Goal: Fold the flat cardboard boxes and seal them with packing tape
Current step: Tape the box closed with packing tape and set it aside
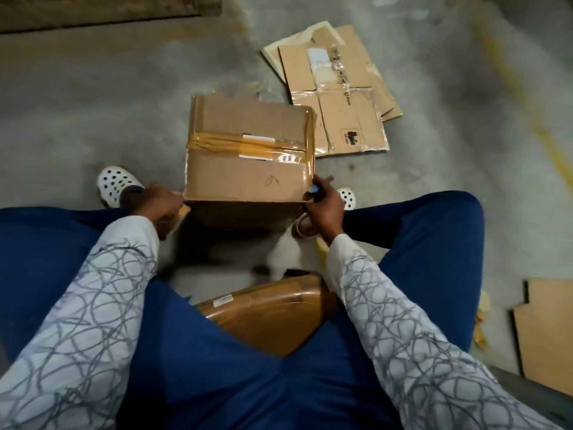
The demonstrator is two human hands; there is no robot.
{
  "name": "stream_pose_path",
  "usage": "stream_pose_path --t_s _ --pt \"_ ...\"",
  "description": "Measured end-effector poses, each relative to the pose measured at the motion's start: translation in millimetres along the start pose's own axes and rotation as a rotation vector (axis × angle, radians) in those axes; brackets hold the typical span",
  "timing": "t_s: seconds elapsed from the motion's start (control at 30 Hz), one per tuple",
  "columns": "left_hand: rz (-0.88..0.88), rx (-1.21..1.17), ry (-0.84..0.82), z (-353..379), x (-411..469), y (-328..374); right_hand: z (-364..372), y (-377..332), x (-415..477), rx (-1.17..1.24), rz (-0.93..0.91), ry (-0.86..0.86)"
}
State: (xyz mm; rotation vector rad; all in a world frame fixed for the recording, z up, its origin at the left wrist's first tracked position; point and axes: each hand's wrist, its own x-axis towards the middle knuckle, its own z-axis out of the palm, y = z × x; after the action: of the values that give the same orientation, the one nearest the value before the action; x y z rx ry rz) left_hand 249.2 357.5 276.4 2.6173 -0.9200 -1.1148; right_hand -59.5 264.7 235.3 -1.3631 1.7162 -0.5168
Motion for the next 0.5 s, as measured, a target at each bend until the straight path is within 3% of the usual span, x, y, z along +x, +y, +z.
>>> stream_pose_path --t_s 0.1,0.23,0.37,0.43,0.5 --pt "0.047 -0.002 -0.156 18 -22 1 -29 -12 31 -0.015 -0.002 -0.064" --pt "0.175 -0.064 -0.253 13 -48 8 -43 -33 30 -0.259 -0.029 -0.051" --pt "0.308 -0.243 0.038 -5 -64 7 -35 -66 -24 -0.187 -0.124 0.133" --pt "0.416 -0.466 0.16 -15 -80 10 -20 -83 -55 0.002 -0.179 -0.019" --pt "0.523 -0.723 0.154 -20 -100 15 -4 -92 -87 0.161 -0.178 -0.162"
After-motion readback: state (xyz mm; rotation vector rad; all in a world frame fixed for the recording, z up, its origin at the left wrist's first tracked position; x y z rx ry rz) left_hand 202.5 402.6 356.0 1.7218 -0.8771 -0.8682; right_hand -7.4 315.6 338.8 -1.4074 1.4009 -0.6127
